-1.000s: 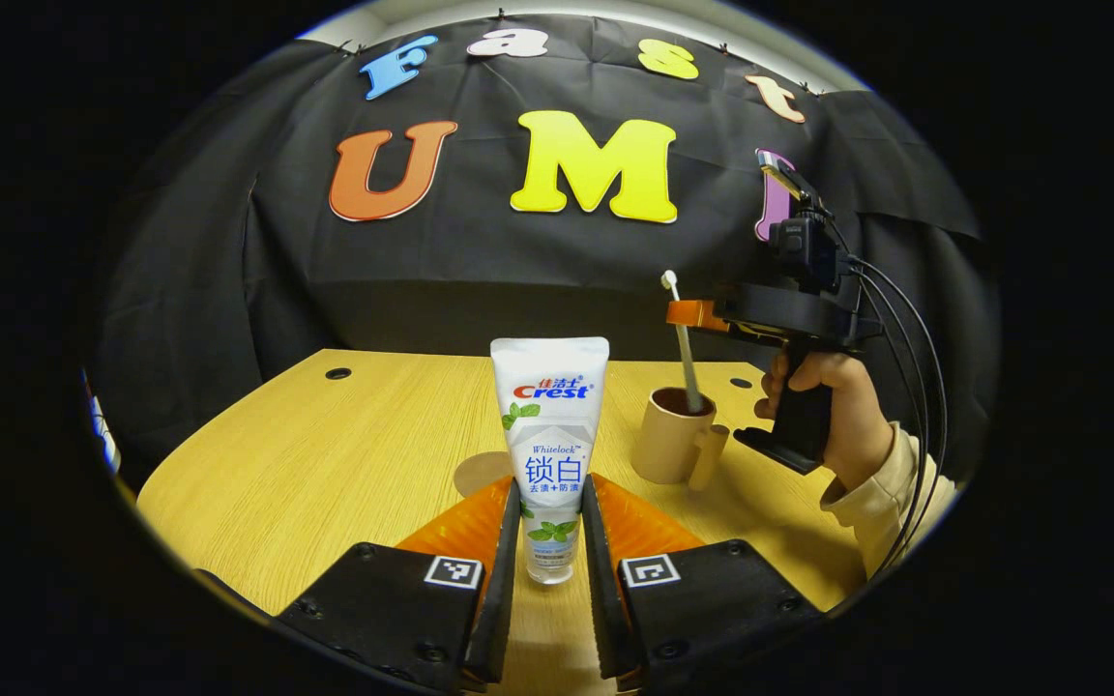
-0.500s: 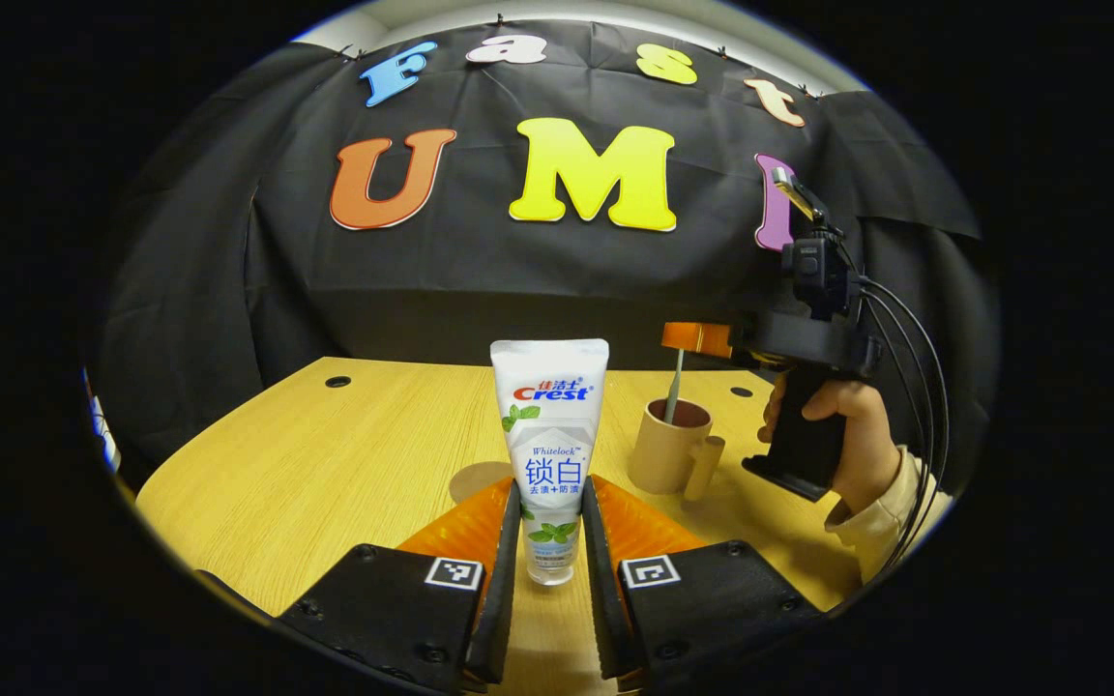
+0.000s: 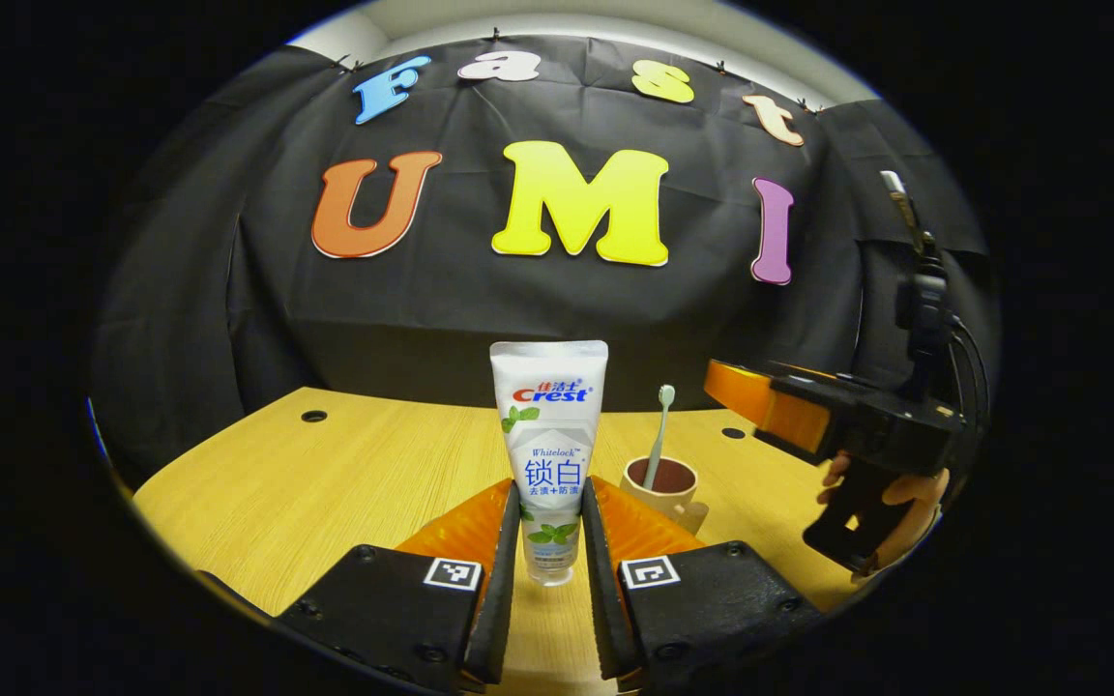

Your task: Put the toothbrush and toothpaste on the desktop into the cup, then pick up the cup and place it on the coaster on the desktop.

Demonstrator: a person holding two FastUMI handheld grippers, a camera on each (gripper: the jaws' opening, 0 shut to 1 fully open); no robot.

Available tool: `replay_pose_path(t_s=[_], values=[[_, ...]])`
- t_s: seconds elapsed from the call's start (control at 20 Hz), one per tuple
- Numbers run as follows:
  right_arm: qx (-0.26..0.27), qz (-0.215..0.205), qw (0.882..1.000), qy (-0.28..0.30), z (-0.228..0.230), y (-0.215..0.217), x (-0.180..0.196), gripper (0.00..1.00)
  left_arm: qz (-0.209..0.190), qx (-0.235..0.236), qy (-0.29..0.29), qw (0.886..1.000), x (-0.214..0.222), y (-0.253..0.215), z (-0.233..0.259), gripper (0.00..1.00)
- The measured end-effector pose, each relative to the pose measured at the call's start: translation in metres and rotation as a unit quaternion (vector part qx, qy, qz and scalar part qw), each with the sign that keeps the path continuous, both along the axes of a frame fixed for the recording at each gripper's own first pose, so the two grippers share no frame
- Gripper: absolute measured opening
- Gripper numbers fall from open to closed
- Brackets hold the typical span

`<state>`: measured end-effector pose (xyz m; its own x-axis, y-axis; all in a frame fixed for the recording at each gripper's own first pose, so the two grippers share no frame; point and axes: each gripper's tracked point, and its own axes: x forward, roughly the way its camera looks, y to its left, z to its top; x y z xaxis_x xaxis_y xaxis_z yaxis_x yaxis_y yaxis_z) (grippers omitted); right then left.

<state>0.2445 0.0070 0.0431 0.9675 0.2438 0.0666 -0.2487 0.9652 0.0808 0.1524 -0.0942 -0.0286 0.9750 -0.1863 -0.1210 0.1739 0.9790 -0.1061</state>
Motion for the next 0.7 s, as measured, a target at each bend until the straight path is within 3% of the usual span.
replay_pose_path(t_s=[0.05, 0.15, 0.2, 0.3, 0.7], values=[[0.001, -0.001, 1.000, 0.001, -0.004, -0.008, -0.008, 0.97, 0.001, 0.000, -0.009, 1.000, 0.006, -0.002, 0.006, 0.43], [-0.002, -0.010, 1.000, 0.004, -0.012, -0.025, -0.019, 0.98, -0.002, -0.002, -0.024, 1.000, 0.019, -0.012, 0.017, 0.38], [-0.003, -0.010, 1.000, 0.008, -0.019, -0.031, -0.025, 0.97, -0.004, -0.003, -0.027, 1.000, 0.025, -0.018, 0.021, 0.43], [-0.009, -0.012, 1.000, 0.021, -0.037, -0.043, -0.035, 0.98, -0.012, -0.010, -0.027, 1.000, 0.041, -0.032, 0.026, 0.38], [-0.002, -0.025, 0.999, 0.048, -0.069, -0.068, -0.043, 0.98, -0.044, -0.010, -0.029, 0.999, 0.089, -0.089, 0.031, 0.39]])
